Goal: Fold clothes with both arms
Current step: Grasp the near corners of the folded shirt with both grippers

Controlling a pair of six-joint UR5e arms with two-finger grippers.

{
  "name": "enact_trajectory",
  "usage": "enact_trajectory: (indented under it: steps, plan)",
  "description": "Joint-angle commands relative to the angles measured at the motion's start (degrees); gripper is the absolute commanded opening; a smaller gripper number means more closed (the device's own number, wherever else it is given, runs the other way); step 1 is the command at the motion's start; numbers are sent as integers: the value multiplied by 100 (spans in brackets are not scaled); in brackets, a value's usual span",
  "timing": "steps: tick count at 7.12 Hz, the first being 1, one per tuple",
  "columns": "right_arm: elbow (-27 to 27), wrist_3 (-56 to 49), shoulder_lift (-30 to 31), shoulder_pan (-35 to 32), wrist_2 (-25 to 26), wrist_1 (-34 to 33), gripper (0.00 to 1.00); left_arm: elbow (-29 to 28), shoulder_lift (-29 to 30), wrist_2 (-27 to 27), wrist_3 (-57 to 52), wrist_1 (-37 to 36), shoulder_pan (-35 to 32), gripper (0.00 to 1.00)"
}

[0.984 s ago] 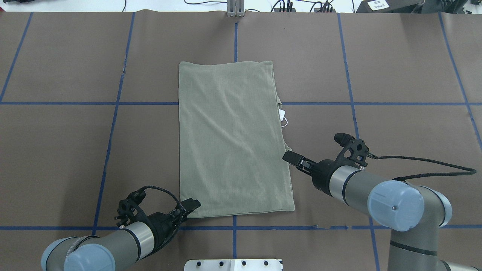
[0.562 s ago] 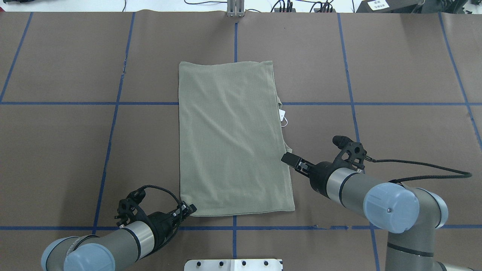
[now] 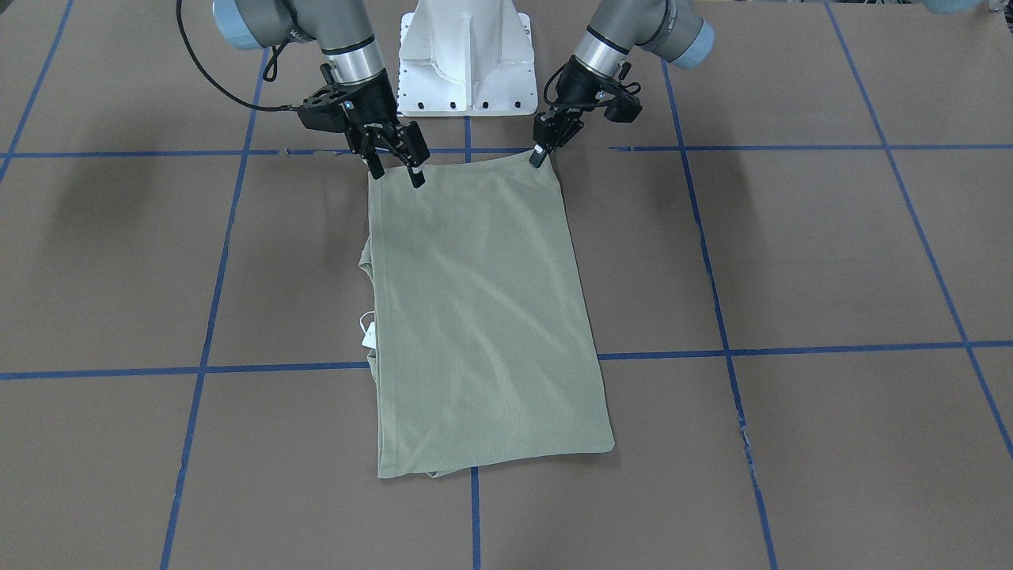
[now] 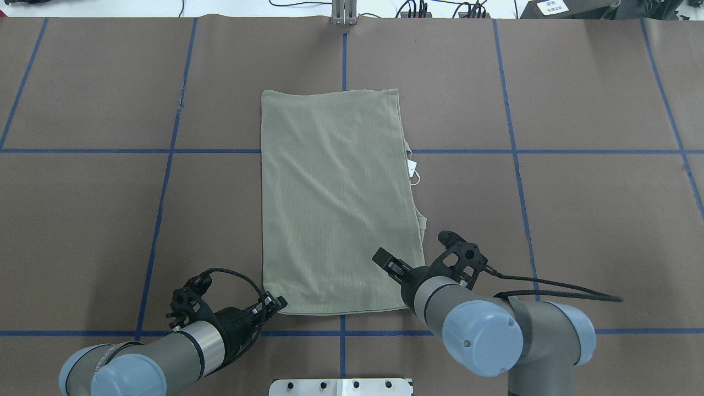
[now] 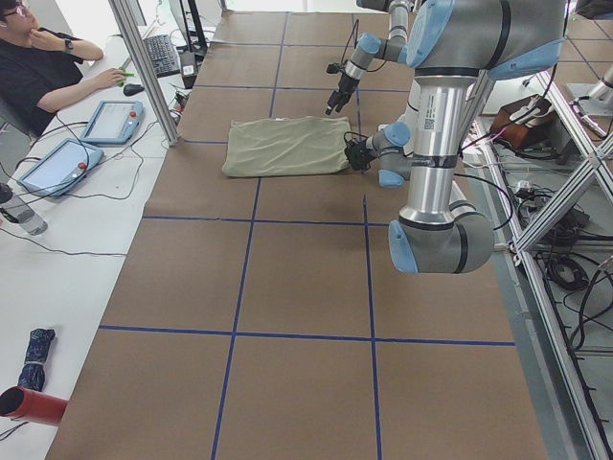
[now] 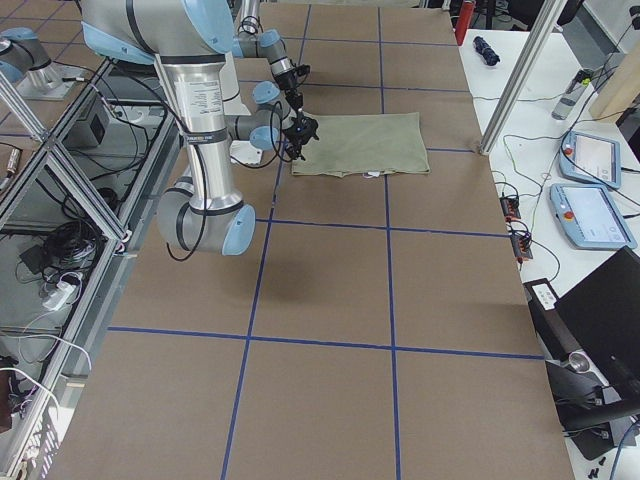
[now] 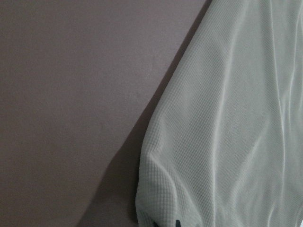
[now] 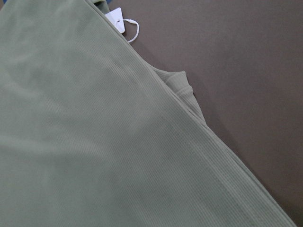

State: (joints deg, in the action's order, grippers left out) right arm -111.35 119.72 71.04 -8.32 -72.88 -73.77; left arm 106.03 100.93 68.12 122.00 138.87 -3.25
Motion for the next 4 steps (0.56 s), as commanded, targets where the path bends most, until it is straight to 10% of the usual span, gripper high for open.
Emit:
enact_trajectory:
  steps: [1, 4]
  plan:
    - [279, 323, -117, 277, 150, -235, 99, 6, -12, 0, 0, 0, 8, 0]
    - [325, 315, -108, 278, 151, -243, 99, 14, -29, -9, 8, 0, 17, 0]
